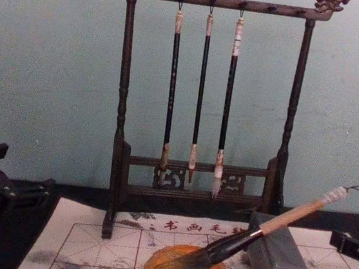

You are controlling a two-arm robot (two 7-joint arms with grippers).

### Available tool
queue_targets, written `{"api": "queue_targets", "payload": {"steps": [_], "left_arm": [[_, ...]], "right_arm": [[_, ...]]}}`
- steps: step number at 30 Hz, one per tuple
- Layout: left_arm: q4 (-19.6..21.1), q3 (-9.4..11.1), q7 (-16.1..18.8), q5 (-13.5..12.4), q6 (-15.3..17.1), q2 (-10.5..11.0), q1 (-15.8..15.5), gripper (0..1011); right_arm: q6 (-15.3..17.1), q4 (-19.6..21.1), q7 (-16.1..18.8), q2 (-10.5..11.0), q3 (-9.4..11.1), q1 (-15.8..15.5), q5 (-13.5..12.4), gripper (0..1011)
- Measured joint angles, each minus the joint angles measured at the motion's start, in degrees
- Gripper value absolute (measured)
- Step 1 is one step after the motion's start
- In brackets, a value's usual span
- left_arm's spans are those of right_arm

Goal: Pick up the brush from the inkstone, write on the paper, then place the brush back to its original position.

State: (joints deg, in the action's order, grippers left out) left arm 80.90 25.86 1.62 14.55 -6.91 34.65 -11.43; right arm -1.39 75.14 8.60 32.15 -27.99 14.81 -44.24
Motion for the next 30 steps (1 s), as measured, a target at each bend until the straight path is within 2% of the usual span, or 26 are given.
{"api": "queue_targets", "payload": {"steps": [30], "left_arm": [[0.0,0.0,0.0,0.0,0.0,0.0,0.0,1001]], "right_arm": [[0.2,0.2,0.1,0.2,0.0,0.0,-0.2,1000]]}}
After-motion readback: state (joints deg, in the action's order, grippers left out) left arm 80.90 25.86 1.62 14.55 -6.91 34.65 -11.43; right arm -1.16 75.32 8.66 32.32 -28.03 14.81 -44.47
